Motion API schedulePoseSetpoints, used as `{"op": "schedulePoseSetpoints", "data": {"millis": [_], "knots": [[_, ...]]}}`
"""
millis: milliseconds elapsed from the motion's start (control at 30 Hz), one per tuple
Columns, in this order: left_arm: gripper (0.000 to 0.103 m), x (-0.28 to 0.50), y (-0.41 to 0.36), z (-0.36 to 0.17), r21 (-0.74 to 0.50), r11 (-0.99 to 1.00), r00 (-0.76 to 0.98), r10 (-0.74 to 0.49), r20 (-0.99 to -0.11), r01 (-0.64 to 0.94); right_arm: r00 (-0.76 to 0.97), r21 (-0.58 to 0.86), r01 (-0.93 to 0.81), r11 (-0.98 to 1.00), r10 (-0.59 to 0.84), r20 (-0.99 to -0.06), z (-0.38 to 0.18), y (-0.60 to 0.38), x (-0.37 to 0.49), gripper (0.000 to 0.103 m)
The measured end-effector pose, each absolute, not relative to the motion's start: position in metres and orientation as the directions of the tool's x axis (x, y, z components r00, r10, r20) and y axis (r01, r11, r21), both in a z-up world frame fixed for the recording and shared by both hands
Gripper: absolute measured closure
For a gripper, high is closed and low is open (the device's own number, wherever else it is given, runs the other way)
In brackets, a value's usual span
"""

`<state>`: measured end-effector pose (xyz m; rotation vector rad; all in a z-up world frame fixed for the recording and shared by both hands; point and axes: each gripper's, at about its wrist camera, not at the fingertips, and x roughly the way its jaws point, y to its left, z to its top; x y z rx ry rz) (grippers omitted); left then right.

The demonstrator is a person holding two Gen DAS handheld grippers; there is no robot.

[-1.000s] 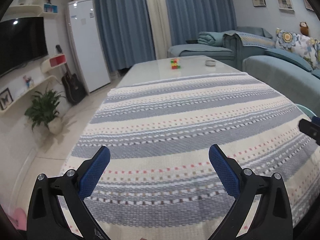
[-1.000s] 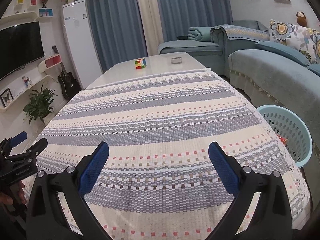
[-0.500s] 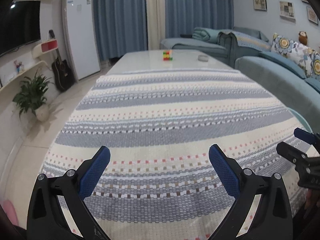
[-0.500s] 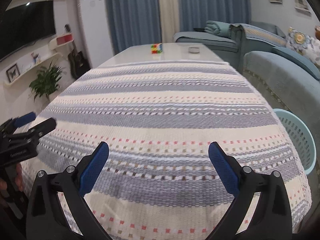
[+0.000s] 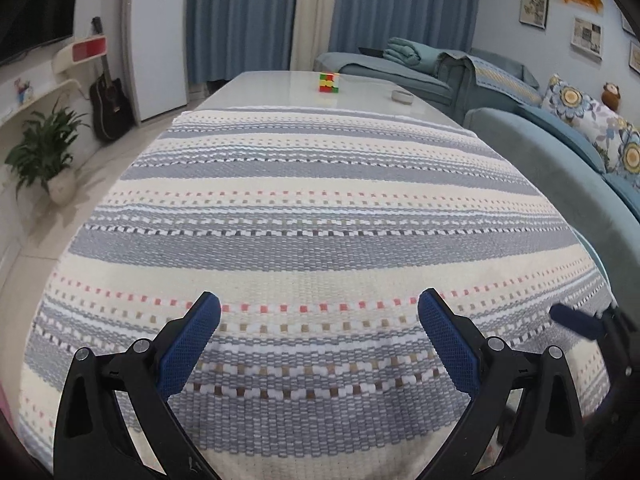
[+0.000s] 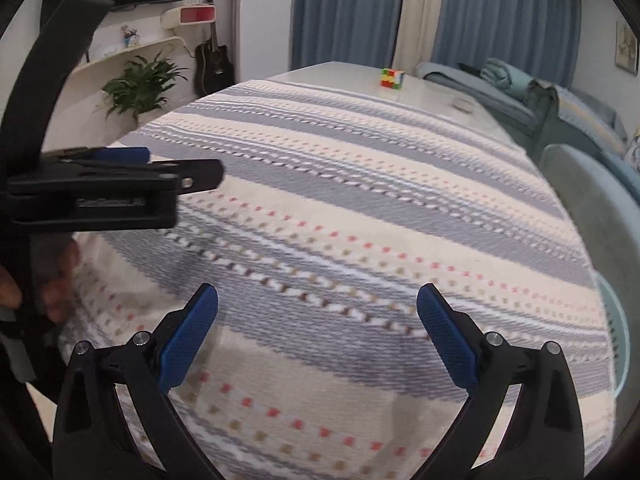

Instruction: Collect trash

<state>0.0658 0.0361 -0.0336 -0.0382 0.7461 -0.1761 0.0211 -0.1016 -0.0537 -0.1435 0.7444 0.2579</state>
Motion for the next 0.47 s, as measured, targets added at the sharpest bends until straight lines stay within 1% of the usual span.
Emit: {"op": "schedulePoseSetpoints", "data": {"millis": [133, 233, 300, 367, 467], "knots": [[0.007, 0.066, 0.037, -0.033, -0.084, 0.989, 0.738, -0.144, -0.659, 0.118, 0.69, 0.027, -0.257, 0.966, 0.203, -0.695, -0.055, -0.107, 0.026, 0.008], [0.007, 0.072, 0.04, -0.036, -0.097, 0.989, 0.716, -0.147, -0.683, 0.111, 0.687, 0.085, -0.206, 0.975, 0.206, -0.696, -0.055, -0.12, 0.032, 0.008], [0.007, 0.076, 0.041, -0.037, -0.079, 0.992, 0.706, -0.128, -0.696, 0.102, 0.691, 0.103, -0.173, 0.979, 0.196, -0.696, -0.054, -0.126, 0.035, 0.008], [0.007, 0.078, 0.037, -0.04, -0.034, 0.995, 0.705, -0.093, -0.703, 0.097, 0.692, 0.106, -0.142, 0.984, 0.176, -0.7, -0.055, -0.131, 0.041, 0.008], [0.007, 0.078, 0.031, -0.042, -0.016, 0.993, 0.696, -0.091, -0.712, 0.113, 0.673, 0.153, -0.118, 0.981, 0.192, -0.714, -0.056, -0.138, 0.051, 0.008]]}}
